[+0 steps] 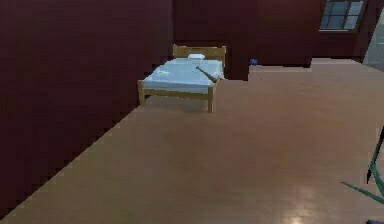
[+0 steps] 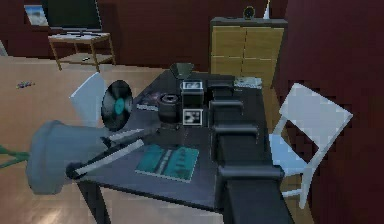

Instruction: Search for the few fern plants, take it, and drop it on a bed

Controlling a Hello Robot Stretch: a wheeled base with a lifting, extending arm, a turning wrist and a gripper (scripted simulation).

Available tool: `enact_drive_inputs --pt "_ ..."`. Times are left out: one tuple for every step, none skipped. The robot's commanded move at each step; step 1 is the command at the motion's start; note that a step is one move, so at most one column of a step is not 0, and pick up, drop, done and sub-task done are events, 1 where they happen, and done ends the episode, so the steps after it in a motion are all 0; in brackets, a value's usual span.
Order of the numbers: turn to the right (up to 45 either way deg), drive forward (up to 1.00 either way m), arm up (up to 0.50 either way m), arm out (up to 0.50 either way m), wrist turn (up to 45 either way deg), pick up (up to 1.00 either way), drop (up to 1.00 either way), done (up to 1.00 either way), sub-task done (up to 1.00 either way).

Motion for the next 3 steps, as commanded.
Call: enact_drive_inputs --pt "0.0 0.00 0.00 0.00 -45.0 0.00 0.00 0.00 0.00" --pt "0.0 0.00 0.00 0.00 -9.0 0.00 0.00 0.00 0.00" --pt "0.0 0.00 0.00 -0.18 0.0 0.00 0.00 0.00 0.00"
